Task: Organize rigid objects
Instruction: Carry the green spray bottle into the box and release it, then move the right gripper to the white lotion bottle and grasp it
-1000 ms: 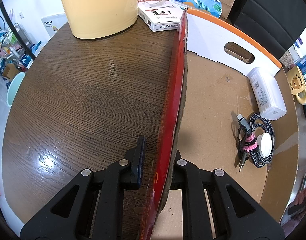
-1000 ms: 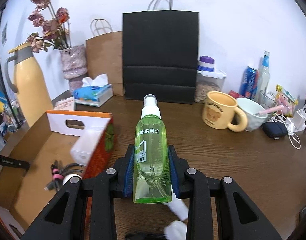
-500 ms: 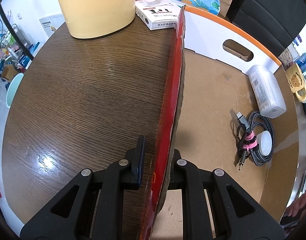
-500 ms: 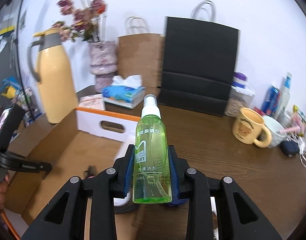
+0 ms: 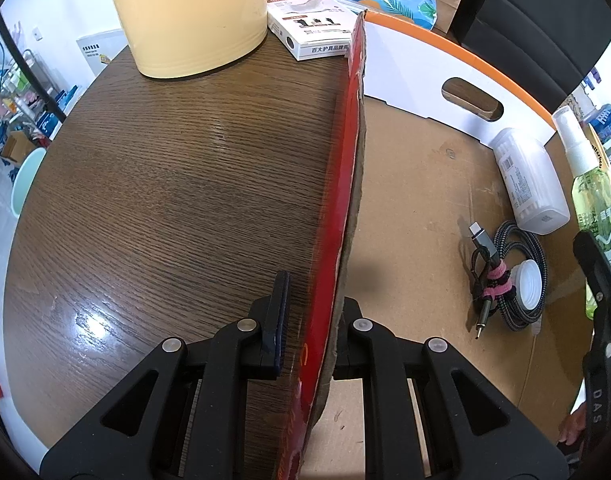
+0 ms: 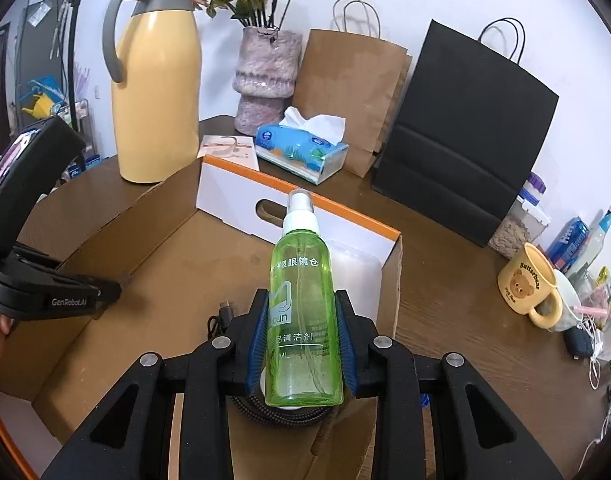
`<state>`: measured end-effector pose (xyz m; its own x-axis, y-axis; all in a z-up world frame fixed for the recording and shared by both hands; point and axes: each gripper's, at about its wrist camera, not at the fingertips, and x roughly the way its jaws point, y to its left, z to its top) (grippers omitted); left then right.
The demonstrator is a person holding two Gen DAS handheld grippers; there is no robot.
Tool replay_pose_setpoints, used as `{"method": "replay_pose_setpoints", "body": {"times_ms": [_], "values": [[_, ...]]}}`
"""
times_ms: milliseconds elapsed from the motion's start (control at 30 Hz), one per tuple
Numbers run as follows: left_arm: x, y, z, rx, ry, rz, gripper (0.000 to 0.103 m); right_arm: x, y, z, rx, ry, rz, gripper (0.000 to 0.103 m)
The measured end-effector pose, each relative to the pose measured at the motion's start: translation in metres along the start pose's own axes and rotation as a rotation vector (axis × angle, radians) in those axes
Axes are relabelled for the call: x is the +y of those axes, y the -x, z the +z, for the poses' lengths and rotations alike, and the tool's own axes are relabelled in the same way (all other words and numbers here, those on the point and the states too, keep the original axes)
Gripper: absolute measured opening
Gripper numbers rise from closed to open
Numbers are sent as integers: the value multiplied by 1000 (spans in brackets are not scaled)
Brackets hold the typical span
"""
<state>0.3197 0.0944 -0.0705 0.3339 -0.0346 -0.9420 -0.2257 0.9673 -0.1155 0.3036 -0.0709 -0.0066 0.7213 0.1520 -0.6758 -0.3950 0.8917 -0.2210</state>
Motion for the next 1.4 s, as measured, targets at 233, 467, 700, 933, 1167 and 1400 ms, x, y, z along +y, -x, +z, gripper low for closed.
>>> {"method": "replay_pose_setpoints", "body": {"times_ms": [233, 467, 700, 933, 1167, 1400], "values": [[0, 0, 0, 0, 1, -1, 11, 8, 2, -1, -15, 41, 0, 35], [-1, 0, 0, 0, 1, 1, 11, 13, 3, -3, -15, 67, -18, 36], [-1, 1, -1, 1, 1, 0, 11, 9, 9, -3, -47, 42, -16, 89], [-1, 1, -1, 1, 1, -1, 11, 9, 13, -4, -62, 35, -18, 90], [-1, 1, -1, 1, 1, 0, 11, 7, 13, -5, -67, 23, -10, 90], [0, 1, -1, 1, 7, -1, 11, 1, 18, -7, -92, -7, -6, 90]]}}
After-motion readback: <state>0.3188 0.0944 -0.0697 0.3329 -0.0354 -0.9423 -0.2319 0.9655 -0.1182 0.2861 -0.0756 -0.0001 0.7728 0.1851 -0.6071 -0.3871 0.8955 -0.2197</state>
